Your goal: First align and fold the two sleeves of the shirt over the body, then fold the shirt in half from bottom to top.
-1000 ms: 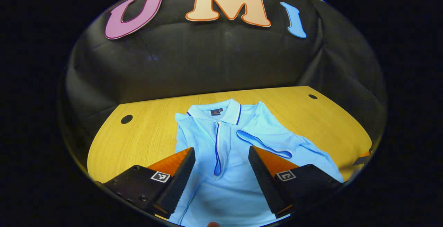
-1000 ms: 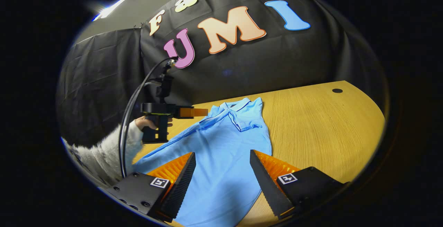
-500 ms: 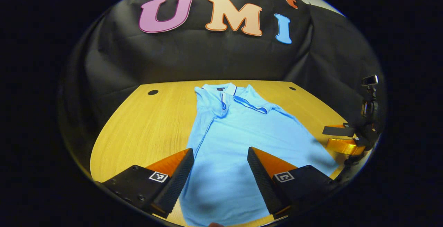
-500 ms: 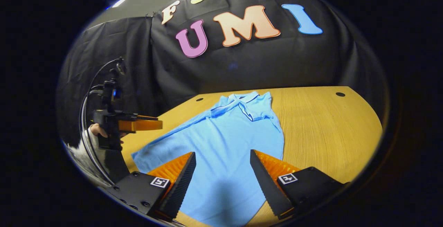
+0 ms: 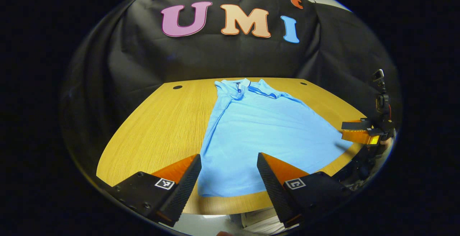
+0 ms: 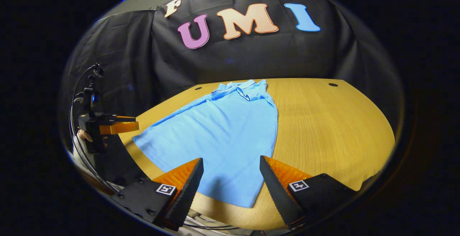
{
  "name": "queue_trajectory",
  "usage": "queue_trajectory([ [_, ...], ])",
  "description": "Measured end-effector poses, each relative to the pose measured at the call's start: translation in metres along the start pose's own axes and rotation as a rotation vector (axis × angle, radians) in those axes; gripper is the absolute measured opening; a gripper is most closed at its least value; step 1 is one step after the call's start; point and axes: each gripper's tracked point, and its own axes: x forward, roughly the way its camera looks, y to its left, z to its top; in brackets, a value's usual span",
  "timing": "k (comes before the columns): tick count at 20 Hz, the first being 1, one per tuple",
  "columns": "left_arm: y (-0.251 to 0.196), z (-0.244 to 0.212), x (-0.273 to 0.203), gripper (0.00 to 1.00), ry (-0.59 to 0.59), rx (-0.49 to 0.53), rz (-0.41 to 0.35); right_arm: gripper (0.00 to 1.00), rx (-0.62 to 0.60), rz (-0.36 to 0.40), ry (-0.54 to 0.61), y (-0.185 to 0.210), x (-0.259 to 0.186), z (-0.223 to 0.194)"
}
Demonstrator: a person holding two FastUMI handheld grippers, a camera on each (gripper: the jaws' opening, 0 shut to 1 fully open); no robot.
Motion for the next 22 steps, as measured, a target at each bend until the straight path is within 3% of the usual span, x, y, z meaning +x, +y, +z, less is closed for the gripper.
queue_trajectory([
  [12, -0.007, -0.043, 0.009, 0.95, 0.075, 0.001, 0.024, 0.98, -0.127, -0.057, 0.021, -0.002, 0.0, -0.023],
  [22, -0.002, -0.053, 0.015, 0.93, 0.069, -0.053, 0.052, 0.97, -0.125, -0.036, -0.003, 0.006, 0.003, -0.021],
])
